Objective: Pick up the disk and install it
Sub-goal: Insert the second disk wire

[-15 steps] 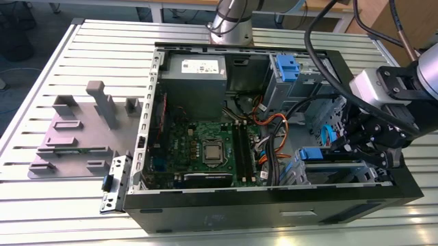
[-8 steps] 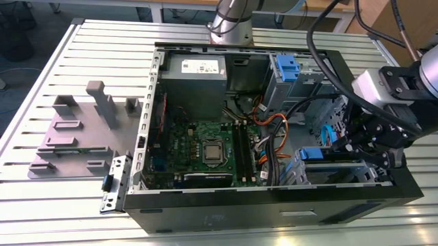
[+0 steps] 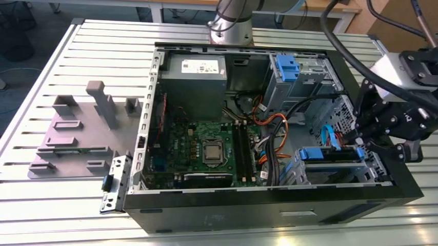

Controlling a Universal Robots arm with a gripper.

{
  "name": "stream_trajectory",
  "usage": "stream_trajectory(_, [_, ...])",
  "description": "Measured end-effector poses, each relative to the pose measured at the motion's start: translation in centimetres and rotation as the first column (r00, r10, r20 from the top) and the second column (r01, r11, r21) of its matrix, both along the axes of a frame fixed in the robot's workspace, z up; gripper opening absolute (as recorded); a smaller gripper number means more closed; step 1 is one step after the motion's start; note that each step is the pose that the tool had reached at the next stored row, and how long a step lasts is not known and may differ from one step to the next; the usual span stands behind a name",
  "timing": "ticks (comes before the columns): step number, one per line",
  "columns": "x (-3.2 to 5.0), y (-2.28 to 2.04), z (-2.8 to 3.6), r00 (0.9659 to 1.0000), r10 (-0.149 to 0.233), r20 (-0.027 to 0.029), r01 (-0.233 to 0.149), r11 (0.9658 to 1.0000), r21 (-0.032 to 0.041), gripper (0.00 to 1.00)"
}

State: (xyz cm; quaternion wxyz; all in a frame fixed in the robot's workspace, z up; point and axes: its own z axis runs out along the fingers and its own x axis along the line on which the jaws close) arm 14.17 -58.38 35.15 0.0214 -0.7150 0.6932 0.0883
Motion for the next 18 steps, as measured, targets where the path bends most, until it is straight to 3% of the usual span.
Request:
stream_trajectory(2, [0.64, 0.0, -0.01, 0.9999, 0.0, -0.0114, 0.0, 1.0, 0.001, 0.11])
stream_trajectory(4, [0.97, 0.06, 0.0, 0.9999, 0.0, -0.017, 0.0, 1.0, 0.0011, 0.11])
stream_trajectory(8, [1.05, 0.19, 0.36, 0.9998, 0.0, -0.0181, 0.0, 1.0, 0.0012, 0.11])
stream_trajectory(15, [1.06, 0.2, 3.3, 0.9998, 0.001, -0.0181, -0.001, 1.0, 0.002, 0.11])
stream_trajectory(18, [1.06, 0.2, 3.46, 0.9998, 0.001, -0.0181, -0.001, 1.0, 0.0024, 0.11])
